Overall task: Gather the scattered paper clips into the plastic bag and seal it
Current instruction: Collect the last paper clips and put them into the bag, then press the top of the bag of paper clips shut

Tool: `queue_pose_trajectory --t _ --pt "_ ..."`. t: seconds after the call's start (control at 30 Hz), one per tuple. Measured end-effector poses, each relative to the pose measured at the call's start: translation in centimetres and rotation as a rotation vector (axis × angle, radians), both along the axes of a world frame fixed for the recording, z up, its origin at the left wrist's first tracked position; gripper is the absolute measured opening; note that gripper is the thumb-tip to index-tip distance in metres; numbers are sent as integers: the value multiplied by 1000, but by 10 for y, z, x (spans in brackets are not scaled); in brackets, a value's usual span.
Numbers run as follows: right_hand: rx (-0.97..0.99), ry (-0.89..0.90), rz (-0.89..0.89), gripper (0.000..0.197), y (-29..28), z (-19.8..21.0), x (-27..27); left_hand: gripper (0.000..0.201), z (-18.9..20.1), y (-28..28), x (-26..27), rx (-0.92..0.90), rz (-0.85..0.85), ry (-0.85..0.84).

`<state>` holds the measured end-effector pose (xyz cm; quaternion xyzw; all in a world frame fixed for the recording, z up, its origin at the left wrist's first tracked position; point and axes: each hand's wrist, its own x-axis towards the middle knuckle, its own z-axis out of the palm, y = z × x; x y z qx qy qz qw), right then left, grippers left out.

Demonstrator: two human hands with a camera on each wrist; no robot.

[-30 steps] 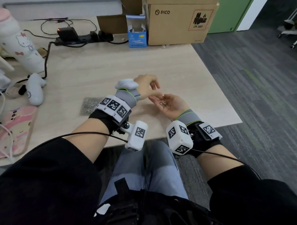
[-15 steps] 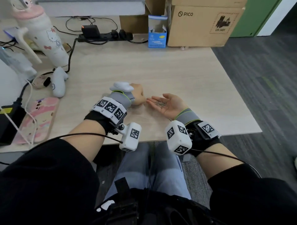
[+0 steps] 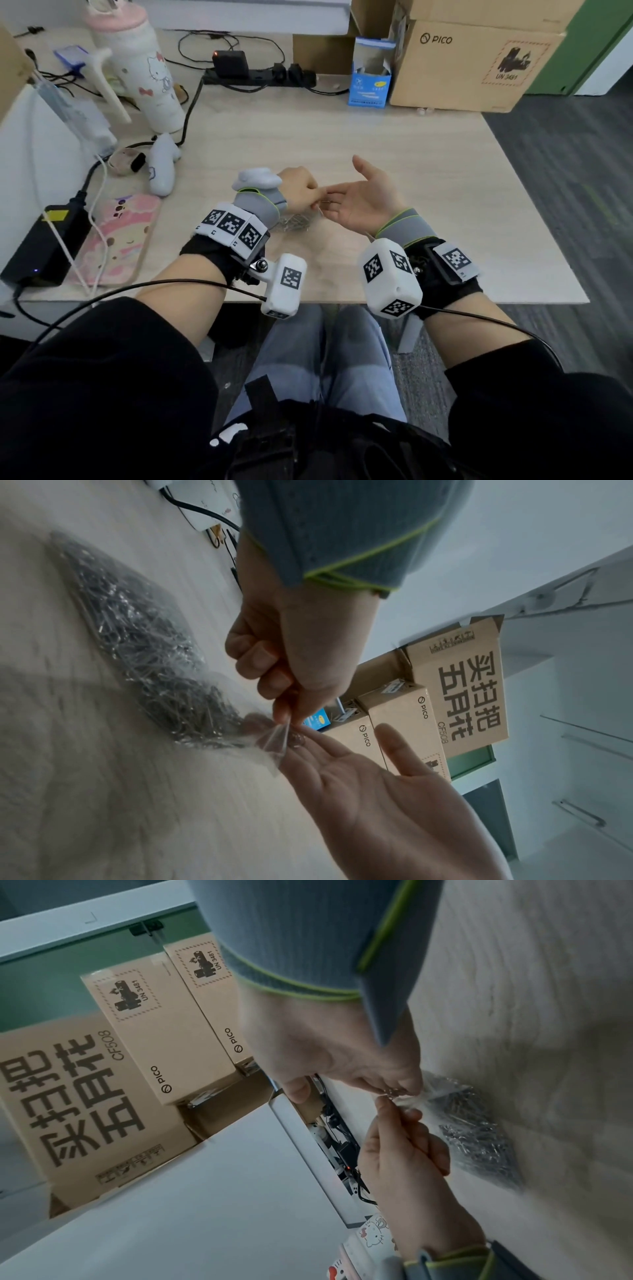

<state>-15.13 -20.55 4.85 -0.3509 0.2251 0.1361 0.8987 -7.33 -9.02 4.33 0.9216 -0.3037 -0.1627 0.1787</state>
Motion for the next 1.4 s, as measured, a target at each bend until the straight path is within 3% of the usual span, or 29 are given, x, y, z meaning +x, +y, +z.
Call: queue_pose_trajectory --t 0.17,0.3,0.5,0.6,0.7,0.83,1.1,1.3,1.4 --pt "-49 -25 3 69 0 2 2 41 4 7 2 -55 22 14" --pt "-188 -38 14 45 1 7 3 40 10 7 2 -123 44 21" --pt "-425 -140 -132 20 2 14 -1 39 23 9 3 -313 156 36" --pt "-769 -229 -182 15 3 19 -4 38 31 11 5 -418 214 81" --pt "-1179 -311 -119 8 5 19 -2 37 38 11 6 -503 276 110" --pt "-1435 -392 -32 13 9 25 0 35 49 11 4 -554 342 98" --pt "-1659 -527 -133 4 2 41 -3 34 67 18 -5 -599 353 115" --pt "-1682 -562 -121 6 -2 32 -10 34 63 11 -16 -398 237 102" --pt "-1652 -580 -138 11 -8 33 -11 24 64 12 -10 -566 255 -57"
